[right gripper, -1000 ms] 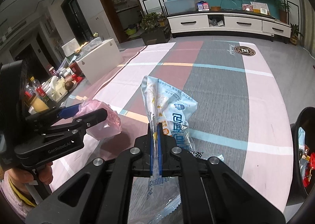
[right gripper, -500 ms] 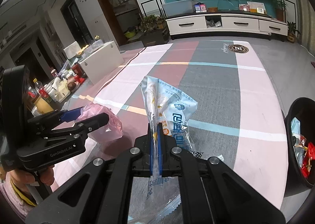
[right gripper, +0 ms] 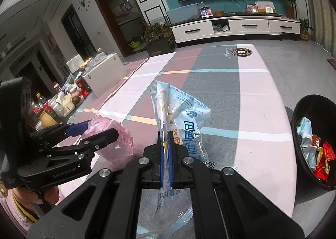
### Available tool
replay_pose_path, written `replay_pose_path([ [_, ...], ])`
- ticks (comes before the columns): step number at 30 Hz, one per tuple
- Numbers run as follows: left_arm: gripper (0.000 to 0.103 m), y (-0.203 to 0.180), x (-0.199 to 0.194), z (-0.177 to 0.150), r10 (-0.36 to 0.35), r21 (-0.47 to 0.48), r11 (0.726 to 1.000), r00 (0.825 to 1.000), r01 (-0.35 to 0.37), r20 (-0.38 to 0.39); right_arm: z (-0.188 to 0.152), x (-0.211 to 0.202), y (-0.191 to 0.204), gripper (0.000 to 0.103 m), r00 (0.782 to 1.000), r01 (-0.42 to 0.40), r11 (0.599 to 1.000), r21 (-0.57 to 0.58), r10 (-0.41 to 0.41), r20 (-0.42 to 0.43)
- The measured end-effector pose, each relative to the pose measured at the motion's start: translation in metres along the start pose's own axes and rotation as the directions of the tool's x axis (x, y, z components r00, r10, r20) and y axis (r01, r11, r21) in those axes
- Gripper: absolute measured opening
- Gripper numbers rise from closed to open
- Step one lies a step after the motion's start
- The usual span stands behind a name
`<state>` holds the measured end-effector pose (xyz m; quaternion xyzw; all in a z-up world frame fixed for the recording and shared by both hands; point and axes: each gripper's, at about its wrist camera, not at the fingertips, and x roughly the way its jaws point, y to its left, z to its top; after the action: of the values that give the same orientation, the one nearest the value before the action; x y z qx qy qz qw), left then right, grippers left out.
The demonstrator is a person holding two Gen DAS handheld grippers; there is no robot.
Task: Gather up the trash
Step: 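Carry the pink bag with the left tool while the right tool carries the clear bag toward the black bin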
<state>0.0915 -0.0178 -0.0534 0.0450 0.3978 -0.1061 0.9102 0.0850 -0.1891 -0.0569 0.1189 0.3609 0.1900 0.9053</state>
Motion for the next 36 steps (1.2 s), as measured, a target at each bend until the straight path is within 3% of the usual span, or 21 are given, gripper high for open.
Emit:
replay_pose_path([
  [36, 0.059, -0.095, -0.001, 0.016, -0.095, 0.158, 0.983, 0.996, 0.093, 0.003, -0.013, -0.065, -0.064, 0.005, 0.992, 0.002, 0.99, 0.14, -0.021, 0.128],
])
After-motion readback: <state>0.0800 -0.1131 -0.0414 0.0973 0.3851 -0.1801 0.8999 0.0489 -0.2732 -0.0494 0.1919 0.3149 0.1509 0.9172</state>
